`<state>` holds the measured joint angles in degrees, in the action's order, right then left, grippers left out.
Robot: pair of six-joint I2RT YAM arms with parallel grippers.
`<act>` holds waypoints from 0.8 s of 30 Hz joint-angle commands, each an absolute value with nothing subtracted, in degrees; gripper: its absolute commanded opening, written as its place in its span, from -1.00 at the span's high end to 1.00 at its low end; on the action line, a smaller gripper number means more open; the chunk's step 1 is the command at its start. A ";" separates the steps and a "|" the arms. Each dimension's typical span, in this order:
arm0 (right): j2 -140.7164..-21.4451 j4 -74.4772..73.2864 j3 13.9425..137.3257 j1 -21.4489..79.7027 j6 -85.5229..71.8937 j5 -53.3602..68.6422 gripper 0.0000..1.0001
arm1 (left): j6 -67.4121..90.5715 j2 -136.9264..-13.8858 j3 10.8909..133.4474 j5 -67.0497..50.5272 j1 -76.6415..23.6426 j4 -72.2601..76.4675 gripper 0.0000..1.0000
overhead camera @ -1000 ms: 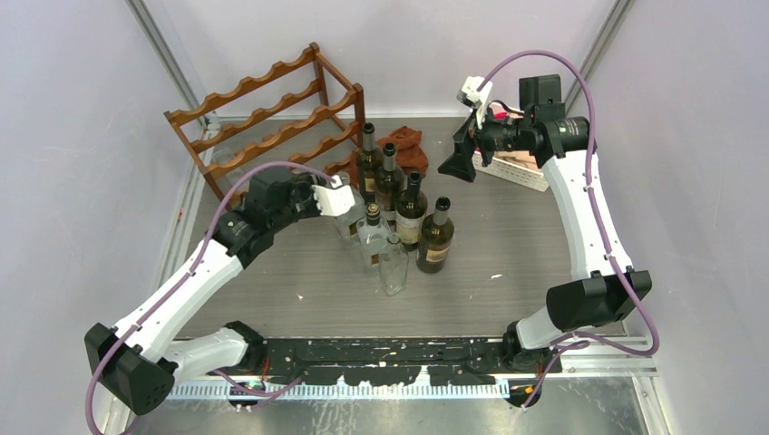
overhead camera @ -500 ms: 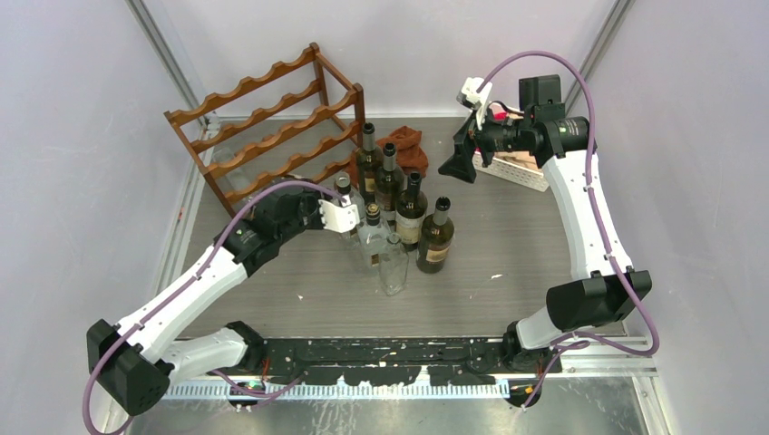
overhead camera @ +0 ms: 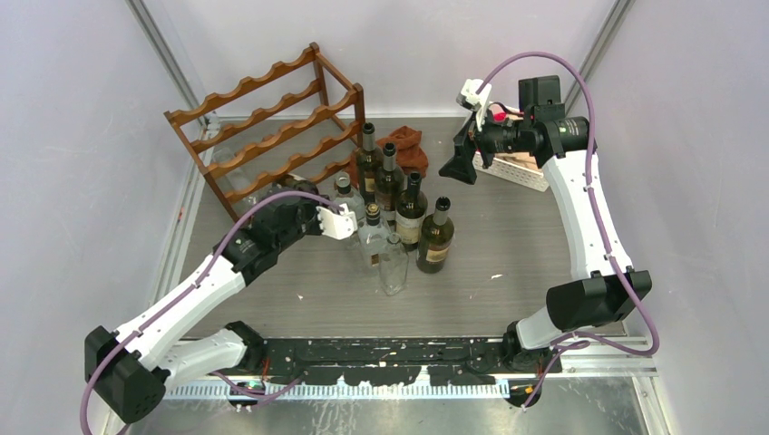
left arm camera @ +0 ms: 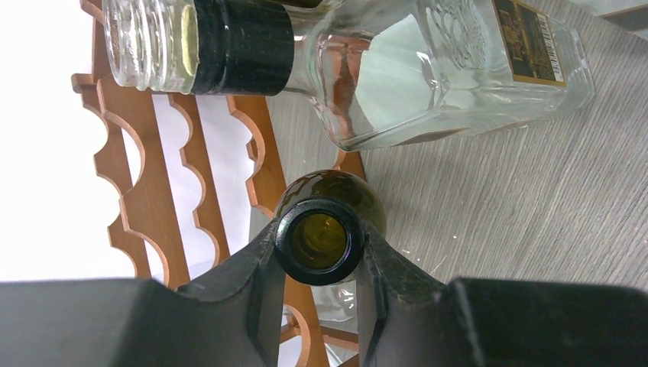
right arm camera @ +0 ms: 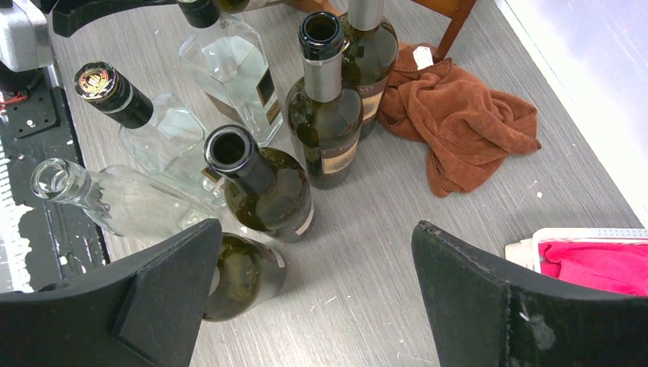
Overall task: Put the wine bottle on the wine rack
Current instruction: Pick up the wine bottle from the center of the board, then place the wine bottle in the wine rack.
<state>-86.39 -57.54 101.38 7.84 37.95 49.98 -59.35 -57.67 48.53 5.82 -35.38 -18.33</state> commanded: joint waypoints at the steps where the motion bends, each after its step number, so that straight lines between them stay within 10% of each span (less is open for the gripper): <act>1: -86.09 -57.34 103.84 8.17 39.28 50.19 -1.00 | -63.73 -54.14 48.83 9.12 -35.42 -7.49 1.00; 24: -86.39 -59.70 104.37 8.42 41.00 49.40 -1.00 | -69.76 -51.79 39.58 10.52 -36.74 -4.22 1.00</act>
